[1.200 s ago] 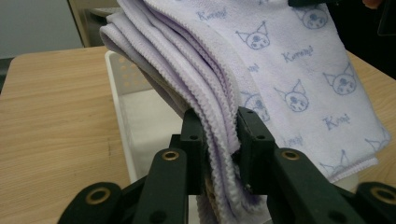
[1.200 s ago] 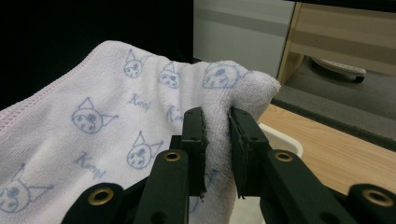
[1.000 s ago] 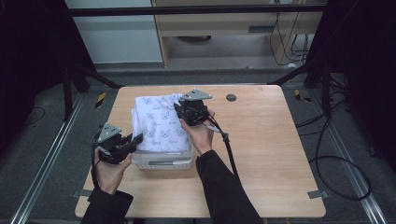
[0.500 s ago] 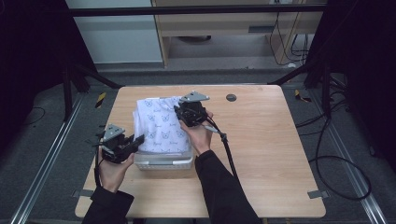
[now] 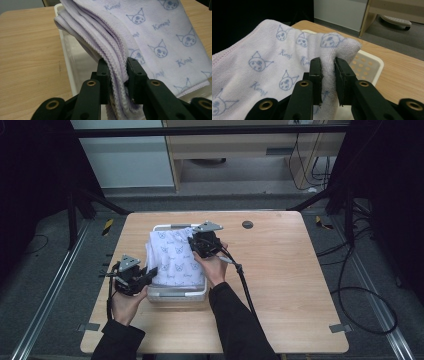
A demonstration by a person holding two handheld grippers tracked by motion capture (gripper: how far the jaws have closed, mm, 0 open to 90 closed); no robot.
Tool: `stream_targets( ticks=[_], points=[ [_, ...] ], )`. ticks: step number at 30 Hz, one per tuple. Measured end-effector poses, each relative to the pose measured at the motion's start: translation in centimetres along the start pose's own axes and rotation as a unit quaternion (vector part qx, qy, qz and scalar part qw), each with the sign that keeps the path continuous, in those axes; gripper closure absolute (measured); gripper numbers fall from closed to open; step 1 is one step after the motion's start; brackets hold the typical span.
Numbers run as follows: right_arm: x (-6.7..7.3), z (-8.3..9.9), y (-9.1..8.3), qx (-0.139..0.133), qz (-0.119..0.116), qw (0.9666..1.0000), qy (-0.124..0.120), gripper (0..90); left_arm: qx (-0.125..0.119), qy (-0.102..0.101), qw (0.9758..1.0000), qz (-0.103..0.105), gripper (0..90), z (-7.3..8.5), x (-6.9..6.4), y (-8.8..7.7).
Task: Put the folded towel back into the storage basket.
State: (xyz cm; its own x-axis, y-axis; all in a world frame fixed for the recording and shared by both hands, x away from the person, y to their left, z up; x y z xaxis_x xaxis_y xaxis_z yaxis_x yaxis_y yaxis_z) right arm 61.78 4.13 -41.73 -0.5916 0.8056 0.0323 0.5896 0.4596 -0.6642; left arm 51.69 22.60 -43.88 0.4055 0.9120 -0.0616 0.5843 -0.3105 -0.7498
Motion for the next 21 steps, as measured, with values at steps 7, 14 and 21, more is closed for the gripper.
stream_targets(
  ticks=[7,14,21],
  points=[
    [-0.3,0.8,0.8,0.012,0.000,0.9999,0.004,76.7,0.010,0.002,0.9999,-0.001,73.4,0.3,0.1,0.8],
    [-0.4,1.3,1.6,0.021,0.005,0.9997,0.005,76.5,0.021,0.007,0.9997,-0.007,73.2,0.6,0.2,1.8],
    [-0.5,1.7,2.2,0.029,0.009,0.9995,0.007,76.2,0.027,0.006,0.9996,-0.008,72.9,0.8,0.2,2.3]
  ],
)
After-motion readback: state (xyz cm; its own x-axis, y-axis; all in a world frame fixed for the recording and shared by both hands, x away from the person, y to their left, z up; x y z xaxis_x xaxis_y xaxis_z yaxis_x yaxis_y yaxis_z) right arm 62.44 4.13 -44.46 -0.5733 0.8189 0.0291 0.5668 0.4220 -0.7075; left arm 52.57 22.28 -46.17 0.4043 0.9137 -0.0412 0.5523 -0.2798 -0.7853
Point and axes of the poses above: each handheld gripper's, and its own axes: y roughly forward along the jaws, z roughly out of its underside, x roughly to its left, the point moved 6 cm from there along y, roughly forward along the jaws, and after that the axes turned 15 degrees about x, right-handed, at the moved point
